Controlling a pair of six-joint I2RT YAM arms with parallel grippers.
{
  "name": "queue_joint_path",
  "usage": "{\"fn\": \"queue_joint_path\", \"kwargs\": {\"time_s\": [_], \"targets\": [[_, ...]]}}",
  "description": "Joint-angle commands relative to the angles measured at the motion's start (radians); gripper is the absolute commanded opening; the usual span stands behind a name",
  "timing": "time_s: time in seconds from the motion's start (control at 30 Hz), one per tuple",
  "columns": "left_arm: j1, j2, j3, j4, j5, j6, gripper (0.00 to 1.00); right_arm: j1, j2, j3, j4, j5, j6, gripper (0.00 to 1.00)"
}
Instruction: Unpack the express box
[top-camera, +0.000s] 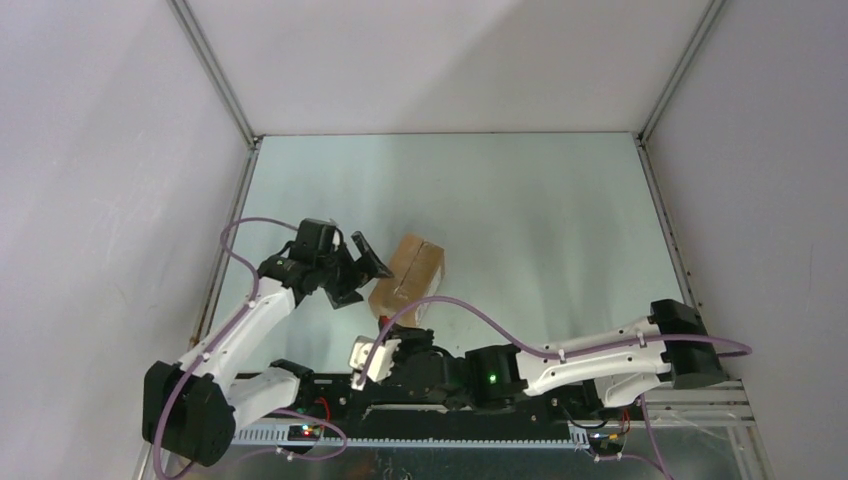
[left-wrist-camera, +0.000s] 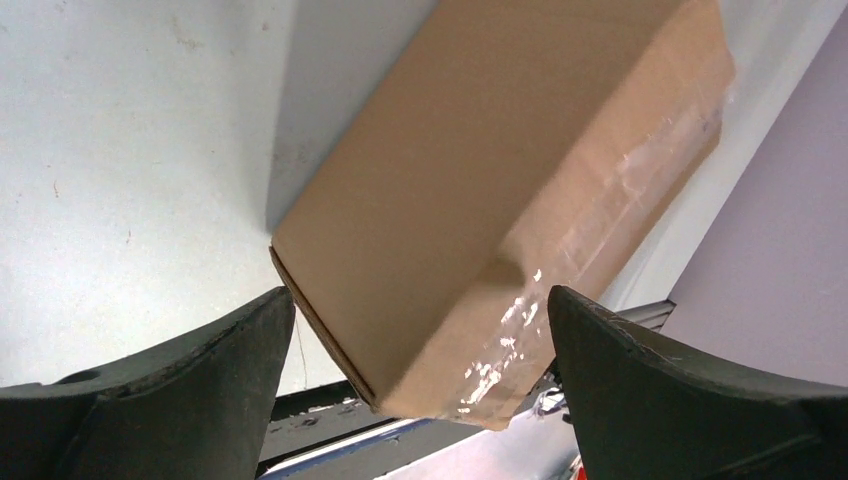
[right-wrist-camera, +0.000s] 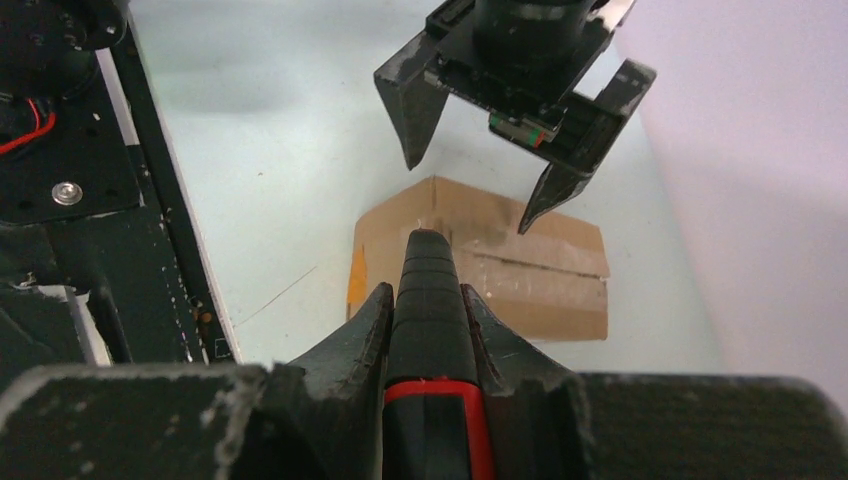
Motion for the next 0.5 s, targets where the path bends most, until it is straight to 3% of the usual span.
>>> {"fn": "queue_joint_path", "kwargs": {"time_s": [0.0,0.23,0.47], "targets": [[-0.028,-0.053,-0.019,-0.008,0.006,-0.035,1.00,0.012,-0.051,-0.037,-0.042,0.064,0.102,0.00],[-0.106,-0.123,-0.081,0.025,-0.074,-0.164,1.00,0.021,-0.176,-0.082,-0.236,0.218,0.459,0.00],[-0.158,-0.171,-0.045,-0.023,-0.141,-0.107,0.99,-0.054,-0.293,-0.215,-0.287,0.202,0.765,0.00]]}}
